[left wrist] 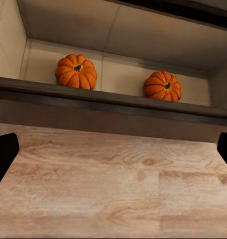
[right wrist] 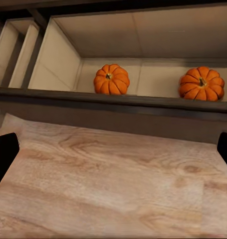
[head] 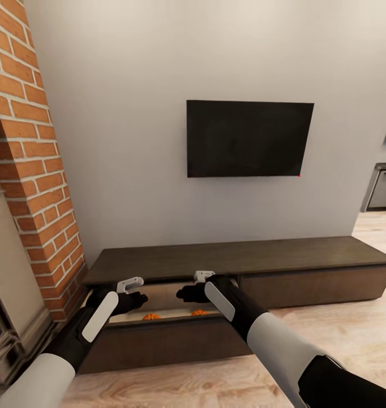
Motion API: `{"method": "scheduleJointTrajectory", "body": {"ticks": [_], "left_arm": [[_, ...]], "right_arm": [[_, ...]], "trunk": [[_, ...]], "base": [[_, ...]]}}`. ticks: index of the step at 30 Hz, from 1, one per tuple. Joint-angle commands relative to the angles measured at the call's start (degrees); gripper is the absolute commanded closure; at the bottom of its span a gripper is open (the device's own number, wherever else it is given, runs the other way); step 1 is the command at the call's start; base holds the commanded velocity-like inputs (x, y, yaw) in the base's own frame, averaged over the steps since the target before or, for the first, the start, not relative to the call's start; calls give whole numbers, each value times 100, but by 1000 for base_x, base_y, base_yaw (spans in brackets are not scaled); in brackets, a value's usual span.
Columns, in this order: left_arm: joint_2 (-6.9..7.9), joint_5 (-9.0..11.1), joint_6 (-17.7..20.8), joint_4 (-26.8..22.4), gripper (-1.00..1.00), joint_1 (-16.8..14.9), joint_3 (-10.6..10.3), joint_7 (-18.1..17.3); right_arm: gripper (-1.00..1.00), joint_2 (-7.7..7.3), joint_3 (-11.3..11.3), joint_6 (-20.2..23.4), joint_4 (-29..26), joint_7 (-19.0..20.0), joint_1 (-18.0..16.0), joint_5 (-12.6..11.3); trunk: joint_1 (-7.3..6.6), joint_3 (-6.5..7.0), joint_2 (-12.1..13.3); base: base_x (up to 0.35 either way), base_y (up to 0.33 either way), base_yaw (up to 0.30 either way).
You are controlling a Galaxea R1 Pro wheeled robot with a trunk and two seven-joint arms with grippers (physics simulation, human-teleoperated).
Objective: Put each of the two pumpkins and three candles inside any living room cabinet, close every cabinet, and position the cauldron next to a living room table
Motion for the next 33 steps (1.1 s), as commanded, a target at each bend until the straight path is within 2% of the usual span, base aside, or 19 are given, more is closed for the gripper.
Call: {"method": "scheduleJointTrajectory", "body": {"ticks": [1, 12, 14, 16, 18, 21, 25, 26, 30, 33], "left_arm": [[6, 54, 3, -5, -100, -5, -18, 60], [6, -21, -66, -19, -100, 3, -26, 95], [8, -27, -100, 5, -100, 22, -32, 96], [8, -21, -214, 49, -100, 60, -43, 94], [8, -3, -480, 90, -100, 117, -93, 90], [9, 5, -895, 208, -100, 209, -254, 86], [9, 2, -1395, 459, -100, 326, -518, 68], [9, -3, -1658, 614, -100, 376, -731, 56], [10, -17, -1928, 645, -100, 388, -841, 55], [30, -2, -2392, 720, -100, 405, -902, 27]], "right_arm": [[-100, -6, 24, -22, -7, -52, -6, -62], [-100, -39, 31, -163, -9, -39, -6, 0], [-100, -40, 56, -341, -7, -37, -6, 12], [-100, -56, 205, -576, -7, -37, -6, 17], [-100, -64, 431, -720, -7, -39, -6, 19], [-100, -66, 589, -919, -7, -39, -6, 20], [-100, -68, 656, -1216, -1, -45, -6, 20], [-100, -69, 674, -1282, 1, -48, -6, 20], [-100, -63, 679, -1345, 1, -48, -6, 20], [-100, -63, 806, -1398, 13, -59, 11, 24]], "trunk": [[-27, 12, 38], [-268, 209, 479], [-312, 245, 559], [-356, 281, 640], [-400, 317, 720], [-466, 371, 840], [-510, 407, 920], [-510, 407, 920], [-510, 407, 920], [-510, 407, 920]], "base": [[-331, 0, 0], [-331, 0, 0], [-295, 0, 0], [-149, 0, 0], [-61, 0, 0], [-26, 0, 0], [-6, 0, 0], [0, 0, 0], [0, 0, 0], [0, 0, 0]]}}
